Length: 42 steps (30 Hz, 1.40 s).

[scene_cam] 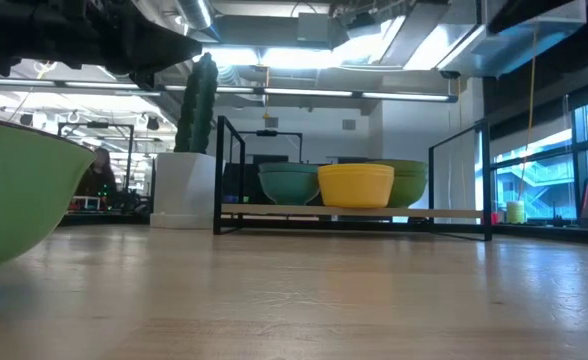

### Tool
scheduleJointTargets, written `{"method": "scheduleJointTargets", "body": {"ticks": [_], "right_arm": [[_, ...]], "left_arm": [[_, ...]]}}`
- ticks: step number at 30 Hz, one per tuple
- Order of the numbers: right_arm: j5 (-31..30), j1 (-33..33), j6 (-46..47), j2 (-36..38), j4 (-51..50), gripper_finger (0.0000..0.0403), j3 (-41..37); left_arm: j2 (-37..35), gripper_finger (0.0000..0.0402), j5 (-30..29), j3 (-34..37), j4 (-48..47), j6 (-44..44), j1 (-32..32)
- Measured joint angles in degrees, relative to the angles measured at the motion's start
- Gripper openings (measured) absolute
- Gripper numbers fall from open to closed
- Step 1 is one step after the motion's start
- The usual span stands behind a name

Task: Pick & Place Mini bowls
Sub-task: Stack the yellow bowl on top of the yellow bowl on the shelf

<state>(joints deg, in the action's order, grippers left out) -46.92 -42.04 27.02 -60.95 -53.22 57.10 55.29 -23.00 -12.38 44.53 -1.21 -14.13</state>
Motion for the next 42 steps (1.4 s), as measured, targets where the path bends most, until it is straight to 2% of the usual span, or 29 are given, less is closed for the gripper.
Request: {"method": "scheduleJointTargets", "body": {"ticks": [3,5,11,14,20,28,38,42], "right_arm": [[0.4,-1.9,3.1,3.7,2.4,0.0173,-4.2],[3.0,-2.0,6.4,5.0,2.6,0.0173,-7.3],[15.5,-1.8,19.8,5.6,3.5,0.0173,-13.9],[21.7,-1.8,23.1,5.6,7.9,0.0173,-15.6],[30.6,-1.8,20.3,4.9,18.7,0.0173,-17.2],[35.1,-1.8,19.5,-1.3,17.6,0.0173,-17.2],[39.5,-1.8,20.2,-8.4,23.5,0.0173,-17.2],[43.7,-1.8,23.1,-9.9,24.6,0.0173,-17.2]], "left_arm": [[0.0,0.0004,0.0,0.0,-0.3,0.0,0.0],[0.0,0.0003,0.0,0.0,-0.6,0.0,0.0],[0.0,0.0004,0.1,0.0,-1.0,0.7,0.0],[0.0,0.0007,0.1,0.0,-1.7,1.1,0.0],[0.0,0.0008,0.0,0.0,-1.7,1.4,0.0],[0.0,0.0008,0.0,0.0,-3.2,1.6,0.0],[0.0,0.0006,-1.5,0.0,-3.6,2.6,0.0],[0.0,0.0008,-1.5,0.0,-3.9,3.0,0.0]]}}
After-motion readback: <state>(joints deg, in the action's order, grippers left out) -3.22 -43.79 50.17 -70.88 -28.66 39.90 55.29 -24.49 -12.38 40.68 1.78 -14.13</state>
